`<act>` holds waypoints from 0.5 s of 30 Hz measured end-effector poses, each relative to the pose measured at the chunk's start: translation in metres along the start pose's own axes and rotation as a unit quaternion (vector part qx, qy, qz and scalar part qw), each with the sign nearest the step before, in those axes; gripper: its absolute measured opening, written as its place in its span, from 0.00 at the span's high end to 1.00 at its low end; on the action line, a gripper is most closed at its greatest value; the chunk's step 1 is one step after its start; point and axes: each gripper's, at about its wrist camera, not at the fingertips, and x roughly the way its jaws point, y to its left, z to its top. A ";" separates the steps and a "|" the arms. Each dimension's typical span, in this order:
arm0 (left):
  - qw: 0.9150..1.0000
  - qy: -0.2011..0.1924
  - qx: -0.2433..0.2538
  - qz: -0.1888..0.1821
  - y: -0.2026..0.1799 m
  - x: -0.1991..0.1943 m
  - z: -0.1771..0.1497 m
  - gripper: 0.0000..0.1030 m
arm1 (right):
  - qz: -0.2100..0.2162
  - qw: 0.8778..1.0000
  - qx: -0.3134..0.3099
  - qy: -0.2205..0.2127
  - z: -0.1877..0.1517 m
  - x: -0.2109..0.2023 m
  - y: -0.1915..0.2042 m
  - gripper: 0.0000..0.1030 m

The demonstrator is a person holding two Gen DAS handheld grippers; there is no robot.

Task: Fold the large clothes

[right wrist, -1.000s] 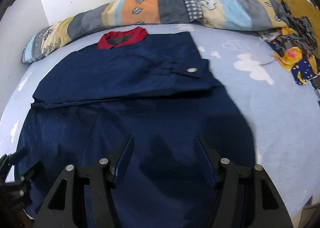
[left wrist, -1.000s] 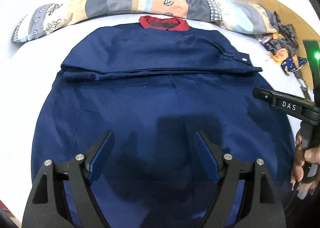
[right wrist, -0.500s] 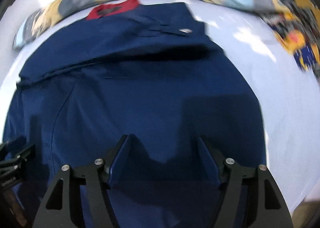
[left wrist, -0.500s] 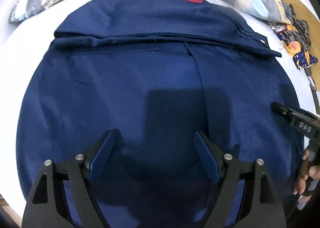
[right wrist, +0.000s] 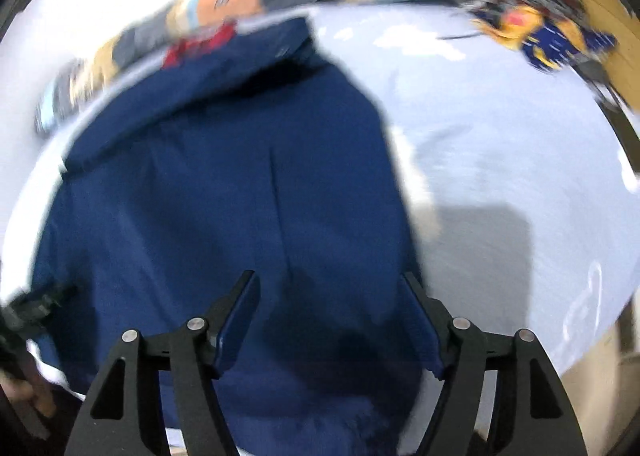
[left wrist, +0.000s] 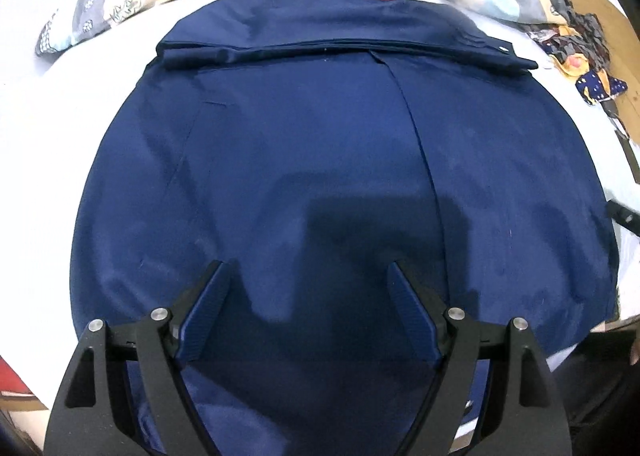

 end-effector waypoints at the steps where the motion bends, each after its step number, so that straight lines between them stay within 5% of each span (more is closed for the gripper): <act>1: 1.000 -0.004 0.005 -0.002 0.001 -0.001 -0.005 0.21 | 0.013 1.000 0.023 0.001 -0.004 -0.007 -0.013 0.30; 8: 0.994 -0.034 0.099 0.032 -0.013 -0.008 -0.032 0.19 | 0.069 0.987 0.113 0.095 -0.032 0.021 -0.051 0.30; 14: 0.997 -0.066 0.044 -0.023 0.029 -0.038 -0.031 0.19 | 0.166 0.972 0.136 0.092 -0.041 0.012 -0.050 0.35; 15: 0.997 -0.071 0.023 -0.029 0.042 -0.042 -0.030 0.19 | 0.169 0.973 0.135 0.087 -0.042 0.010 -0.050 0.42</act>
